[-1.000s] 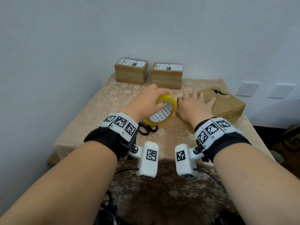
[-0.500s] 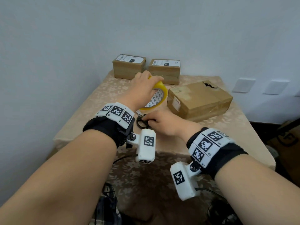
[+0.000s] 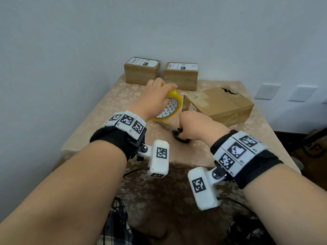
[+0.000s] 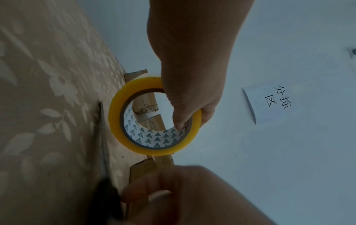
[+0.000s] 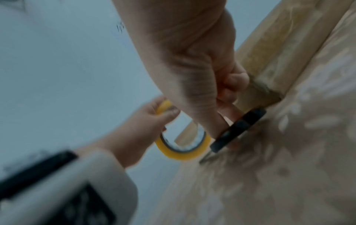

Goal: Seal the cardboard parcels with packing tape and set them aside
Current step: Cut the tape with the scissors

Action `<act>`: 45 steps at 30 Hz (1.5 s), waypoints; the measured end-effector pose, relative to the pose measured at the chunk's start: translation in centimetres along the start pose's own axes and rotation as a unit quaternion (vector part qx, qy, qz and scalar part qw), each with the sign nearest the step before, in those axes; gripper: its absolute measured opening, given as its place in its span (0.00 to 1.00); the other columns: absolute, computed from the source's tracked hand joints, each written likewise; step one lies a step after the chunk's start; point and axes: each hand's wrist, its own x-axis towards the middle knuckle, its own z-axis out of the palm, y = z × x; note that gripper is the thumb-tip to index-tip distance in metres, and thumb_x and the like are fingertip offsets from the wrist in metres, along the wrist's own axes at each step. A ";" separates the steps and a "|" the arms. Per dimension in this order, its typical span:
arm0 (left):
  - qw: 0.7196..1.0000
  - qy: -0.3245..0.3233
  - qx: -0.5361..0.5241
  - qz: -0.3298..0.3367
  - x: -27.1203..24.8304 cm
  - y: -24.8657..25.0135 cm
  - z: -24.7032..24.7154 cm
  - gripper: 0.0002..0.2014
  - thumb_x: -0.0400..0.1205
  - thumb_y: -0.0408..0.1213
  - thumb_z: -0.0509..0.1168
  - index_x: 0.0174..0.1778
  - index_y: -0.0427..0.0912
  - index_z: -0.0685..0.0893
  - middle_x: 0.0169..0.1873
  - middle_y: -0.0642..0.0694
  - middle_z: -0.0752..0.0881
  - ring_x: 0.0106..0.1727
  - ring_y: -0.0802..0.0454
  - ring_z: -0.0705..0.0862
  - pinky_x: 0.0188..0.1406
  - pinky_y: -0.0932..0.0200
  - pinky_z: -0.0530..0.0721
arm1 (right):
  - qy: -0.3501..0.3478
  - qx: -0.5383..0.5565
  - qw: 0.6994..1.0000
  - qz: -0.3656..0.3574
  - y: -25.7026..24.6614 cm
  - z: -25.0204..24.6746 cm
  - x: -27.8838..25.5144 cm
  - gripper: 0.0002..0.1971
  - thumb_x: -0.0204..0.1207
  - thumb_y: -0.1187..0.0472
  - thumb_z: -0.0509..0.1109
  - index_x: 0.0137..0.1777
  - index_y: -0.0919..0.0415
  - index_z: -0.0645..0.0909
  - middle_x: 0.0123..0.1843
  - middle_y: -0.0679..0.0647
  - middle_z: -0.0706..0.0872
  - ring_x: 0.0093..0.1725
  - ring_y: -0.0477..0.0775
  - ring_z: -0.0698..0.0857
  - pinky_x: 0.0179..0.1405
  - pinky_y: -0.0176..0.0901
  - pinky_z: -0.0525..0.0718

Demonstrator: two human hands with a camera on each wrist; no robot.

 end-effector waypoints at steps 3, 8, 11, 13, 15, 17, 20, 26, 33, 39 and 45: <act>1.000 -0.005 -0.011 -0.015 0.0 0.0 -0.1 0.23 0.85 0.38 0.59 0.77 0.52 0.68 0.61 0.42 0.72 0.65 0.43 0.67 0.66 0.51 0.67 | -0.008 0.021 1.000 0.011 1.2 -1.5 -1.6 0.12 0.75 0.62 0.70 0.57 0.63 0.76 0.50 0.58 0.83 0.46 0.60 0.82 0.37 0.48 0.80; 0.999 -0.008 -0.018 -0.032 -0.1 0.2 -0.2 0.22 0.85 0.40 0.59 0.76 0.53 0.69 0.61 0.42 0.72 0.64 0.44 0.67 0.65 0.52 0.66 | -0.058 0.015 0.998 0.029 2.8 -4.4 -4.0 0.21 0.75 0.60 0.69 0.66 0.69 0.81 0.62 0.65 0.85 0.60 0.65 0.84 0.57 0.56 0.84; 0.999 -0.016 -0.016 -0.039 -0.3 0.1 0.0 0.21 0.85 0.41 0.59 0.76 0.53 0.70 0.62 0.42 0.73 0.65 0.44 0.67 0.65 0.52 0.66 | -0.068 0.031 0.997 0.025 4.1 -5.9 -5.4 0.15 0.78 0.58 0.69 0.61 0.63 0.84 0.44 0.51 0.86 0.41 0.51 0.83 0.33 0.40 0.82; 0.998 -0.029 -0.025 -0.046 -0.4 0.0 0.4 0.21 0.85 0.42 0.60 0.76 0.53 0.70 0.62 0.42 0.72 0.67 0.43 0.67 0.67 0.51 0.66 | -0.053 0.042 0.997 0.025 4.9 -7.1 -6.3 0.10 0.76 0.55 0.71 0.54 0.56 0.88 0.31 0.44 0.80 0.30 0.45 0.76 0.23 0.33 0.72; 0.997 -0.035 -0.036 -0.054 -0.4 -0.2 0.6 0.21 0.85 0.42 0.60 0.76 0.53 0.70 0.63 0.42 0.72 0.69 0.43 0.66 0.69 0.50 0.66 | -0.020 0.070 0.997 0.031 5.8 -8.2 -6.9 0.05 0.74 0.55 0.73 0.46 0.52 0.89 0.29 0.44 0.81 0.30 0.47 0.76 0.26 0.36 0.73; 0.997 -0.033 -0.045 -0.061 -0.5 -0.3 0.7 0.21 0.85 0.42 0.61 0.75 0.53 0.70 0.63 0.42 0.72 0.70 0.43 0.66 0.70 0.50 0.66 | 0.025 0.138 0.990 0.034 6.6 -9.2 -7.3 0.03 0.73 0.57 0.74 0.43 0.50 0.88 0.29 0.45 0.81 0.30 0.47 0.75 0.27 0.38 0.70; 0.996 -0.036 -0.045 -0.064 -0.5 -0.1 0.6 0.23 0.83 0.48 0.62 0.75 0.54 0.70 0.63 0.43 0.72 0.70 0.43 0.66 0.70 0.49 0.66 | 0.103 0.206 0.972 0.049 6.8 -8.7 -5.9 0.02 0.73 0.55 0.75 0.43 0.51 0.88 0.32 0.46 0.81 0.33 0.48 0.77 0.29 0.38 0.70; 0.997 -0.027 -0.024 -0.068 -0.1 0.7 0.3 0.24 0.81 0.60 0.59 0.66 0.49 0.76 0.60 0.45 0.78 0.63 0.45 0.76 0.59 0.48 0.77 | 0.202 0.169 0.960 0.095 5.3 -3.0 -0.2 0.11 0.75 0.55 0.72 0.56 0.53 0.86 0.44 0.51 0.86 0.47 0.56 0.84 0.52 0.51 0.83; 0.996 0.035 -0.015 -0.076 0.5 0.9 0.0 0.11 0.83 0.47 0.59 0.42 0.44 0.70 0.34 0.48 0.77 0.34 0.48 0.75 0.26 0.57 0.67 | 0.314 0.138 0.937 0.062 3.4 -2.5 3.1 0.13 0.80 0.57 0.66 0.64 0.50 0.78 0.53 0.52 0.87 0.56 0.60 0.82 0.65 0.51 0.69; 0.993 -0.048 -0.034 -0.103 1.6 0.7 -1.2 0.09 0.79 0.46 0.61 0.44 0.43 0.73 0.34 0.49 0.80 0.33 0.49 0.79 0.29 0.55 0.71 | 0.268 0.047 0.956 0.107 3.2 -2.1 4.5 0.22 0.76 0.44 0.67 0.66 0.51 0.72 0.58 0.54 0.84 0.68 0.61 0.72 0.65 0.58 0.63; 0.977 -0.192 0.021 -0.086 3.7 0.9 -1.7 0.20 0.83 0.48 0.57 0.30 0.38 0.71 0.27 0.44 0.70 0.30 0.48 0.69 0.29 0.54 0.66 | 0.203 0.127 0.961 0.138 3.8 -1.7 5.5 0.24 0.77 0.45 0.67 0.71 0.48 0.68 0.65 0.55 0.80 0.75 0.61 0.64 0.65 0.64 0.63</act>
